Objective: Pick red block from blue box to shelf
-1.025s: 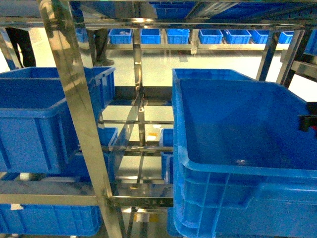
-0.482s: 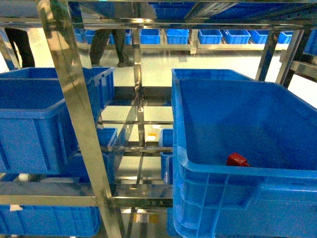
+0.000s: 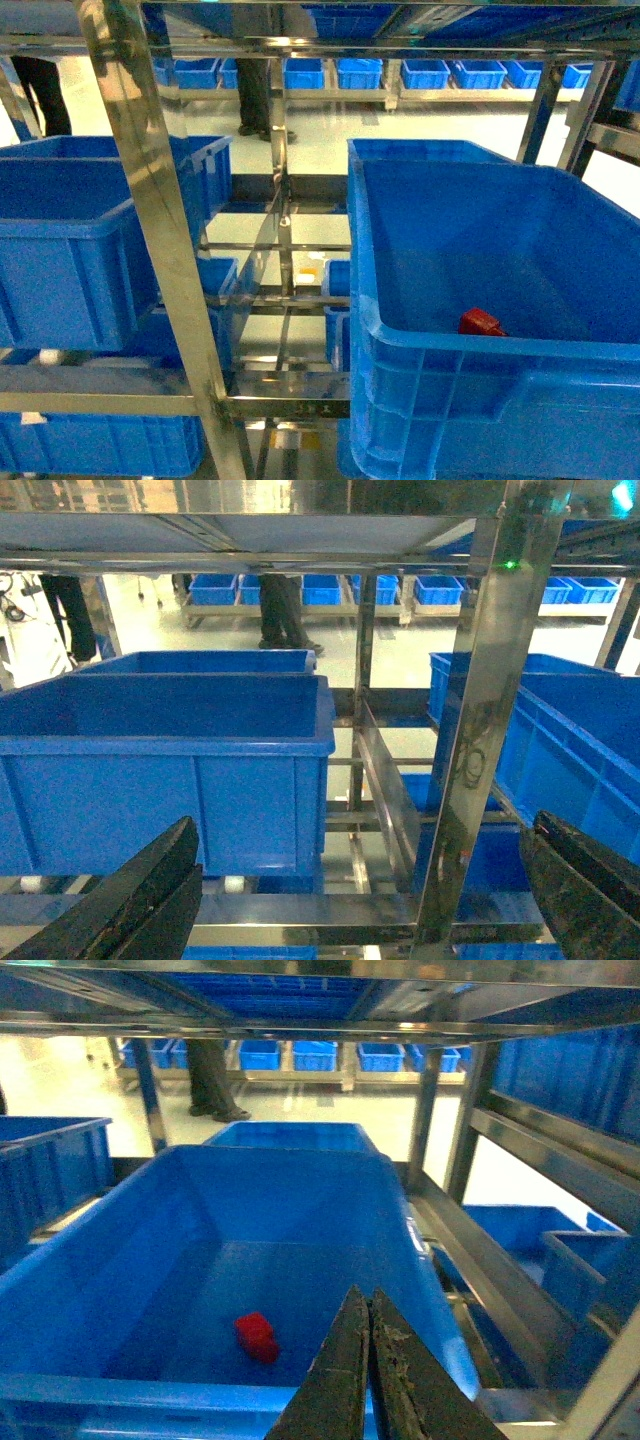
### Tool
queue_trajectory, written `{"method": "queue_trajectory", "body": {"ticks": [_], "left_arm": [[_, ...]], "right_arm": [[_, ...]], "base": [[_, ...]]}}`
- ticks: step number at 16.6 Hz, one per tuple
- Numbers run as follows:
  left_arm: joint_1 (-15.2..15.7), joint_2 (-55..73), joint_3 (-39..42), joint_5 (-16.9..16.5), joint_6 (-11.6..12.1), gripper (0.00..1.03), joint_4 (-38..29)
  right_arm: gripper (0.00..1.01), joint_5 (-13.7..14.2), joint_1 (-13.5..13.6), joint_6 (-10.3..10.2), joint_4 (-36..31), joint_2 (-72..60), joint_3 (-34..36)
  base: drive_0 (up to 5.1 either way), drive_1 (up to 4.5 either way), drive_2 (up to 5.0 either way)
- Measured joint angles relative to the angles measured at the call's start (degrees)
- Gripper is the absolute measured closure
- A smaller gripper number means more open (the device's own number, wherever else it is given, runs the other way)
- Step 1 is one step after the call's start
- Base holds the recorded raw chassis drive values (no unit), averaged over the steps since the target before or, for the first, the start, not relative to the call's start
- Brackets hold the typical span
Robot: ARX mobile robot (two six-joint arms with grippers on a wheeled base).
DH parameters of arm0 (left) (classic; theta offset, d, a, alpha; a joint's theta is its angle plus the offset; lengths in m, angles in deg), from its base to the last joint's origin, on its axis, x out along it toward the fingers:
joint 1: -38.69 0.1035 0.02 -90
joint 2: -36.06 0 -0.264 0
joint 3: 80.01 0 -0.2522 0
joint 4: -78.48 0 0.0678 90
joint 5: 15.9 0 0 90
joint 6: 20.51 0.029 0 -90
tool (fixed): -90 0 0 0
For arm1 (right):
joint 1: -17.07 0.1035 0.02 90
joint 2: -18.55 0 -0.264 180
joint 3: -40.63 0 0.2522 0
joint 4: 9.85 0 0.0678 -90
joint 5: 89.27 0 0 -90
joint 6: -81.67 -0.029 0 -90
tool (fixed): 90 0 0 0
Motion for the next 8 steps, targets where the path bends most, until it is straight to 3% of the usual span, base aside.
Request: {"method": "queue_trajectory", "body": {"ticks": [3,8], "left_arm": [[0.0,0.0,0.0,-0.1,0.0,0.05,0.0],[0.0,0.0,0.0,-0.1,0.0,0.05,0.0]], "right_arm": [[0.99,-0.5,0.2,0.0,5.8,6.8,0.7],[0.99,-0.5,0.2,0.0,9.0,10.4,0.7]], "base": [[0.0,0.0,0.0],[0.0,0.0,0.0]]}}
